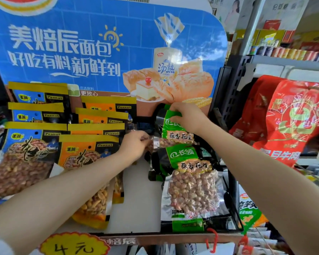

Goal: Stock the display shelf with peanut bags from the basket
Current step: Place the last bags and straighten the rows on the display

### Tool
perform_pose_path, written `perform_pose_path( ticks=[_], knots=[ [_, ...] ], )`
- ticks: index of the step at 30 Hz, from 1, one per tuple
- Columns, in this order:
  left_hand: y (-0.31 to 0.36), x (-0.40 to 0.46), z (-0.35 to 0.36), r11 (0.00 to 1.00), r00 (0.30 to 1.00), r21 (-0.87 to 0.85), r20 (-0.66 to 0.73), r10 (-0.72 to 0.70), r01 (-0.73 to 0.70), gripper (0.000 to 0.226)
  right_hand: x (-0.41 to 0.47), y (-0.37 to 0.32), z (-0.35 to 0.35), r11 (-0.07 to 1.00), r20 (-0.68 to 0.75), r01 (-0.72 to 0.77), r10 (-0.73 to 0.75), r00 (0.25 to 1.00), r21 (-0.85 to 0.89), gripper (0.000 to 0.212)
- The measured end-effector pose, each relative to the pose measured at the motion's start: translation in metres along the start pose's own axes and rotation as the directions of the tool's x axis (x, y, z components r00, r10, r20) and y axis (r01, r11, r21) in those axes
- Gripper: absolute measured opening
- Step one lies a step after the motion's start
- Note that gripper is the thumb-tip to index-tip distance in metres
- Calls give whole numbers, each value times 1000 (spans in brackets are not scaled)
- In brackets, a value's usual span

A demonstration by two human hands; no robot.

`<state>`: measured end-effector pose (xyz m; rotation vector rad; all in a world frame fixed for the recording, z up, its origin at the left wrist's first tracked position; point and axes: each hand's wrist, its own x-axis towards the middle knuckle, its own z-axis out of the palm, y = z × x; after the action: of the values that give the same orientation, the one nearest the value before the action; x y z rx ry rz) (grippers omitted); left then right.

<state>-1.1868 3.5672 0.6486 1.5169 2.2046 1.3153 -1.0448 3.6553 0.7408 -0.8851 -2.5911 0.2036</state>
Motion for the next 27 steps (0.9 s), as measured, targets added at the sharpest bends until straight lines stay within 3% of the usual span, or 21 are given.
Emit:
perform_pose_path(
  ticks=[3, 5, 7, 8, 10, 11, 13, 15, 19, 21, 24, 27],
  knots=[
    [0, 2, -3, 999, 992, 4, 115, -51, 51, 12, -8, -2, 11, 989, -206, -19, -12, 978, -147, 40],
    [1, -2, -6, 991, 978, 128, 198, -67, 42, 20, -21, 1, 1, 969, -319, 76, -151, 936, -235, 38],
    [2, -9, -11, 984, 983, 178, 175, -51, 19, 31, -33, 9, -12, 960, -184, 234, -261, 948, -157, 21],
    [5, -16, -15, 987, 989, 162, 145, -34, 10, 29, -39, 13, -17, 962, 2, 257, -257, 966, -89, 18],
    [8, -31, -19, 996, 990, 86, 140, -35, 23, 19, -51, 13, -19, 979, 428, 183, -129, 894, -87, 34],
    [8, -38, -17, 998, 980, 32, 190, -54, 49, 15, -55, 15, -16, 986, 530, 129, -56, 846, -102, 45],
    [8, -52, -12, 993, 934, -59, 348, -78, 105, 14, -65, 18, -12, 999, 539, 28, -3, 842, -38, 63],
    [8, -60, -6, 971, 899, -171, 431, -81, 169, 19, -71, 20, -14, 996, 501, -27, -19, 865, 84, 66],
    [14, -68, -5, 833, 883, -442, 457, -110, 332, 21, -78, 28, -30, 929, 474, -67, -123, 872, 364, 39],
    [15, -66, -6, 876, 890, -400, 450, -68, 270, 12, -81, 34, -34, 883, 471, -89, -159, 868, 461, 13],
    [19, -55, -7, 947, 940, -284, 337, -46, 148, 11, -81, 38, -43, 829, 434, -112, -168, 885, 549, 18],
    [34, -41, -5, 984, 979, -178, 203, 13, 24, 35, -78, 37, -42, 824, 381, -87, -163, 910, 559, 16]
  ],
)
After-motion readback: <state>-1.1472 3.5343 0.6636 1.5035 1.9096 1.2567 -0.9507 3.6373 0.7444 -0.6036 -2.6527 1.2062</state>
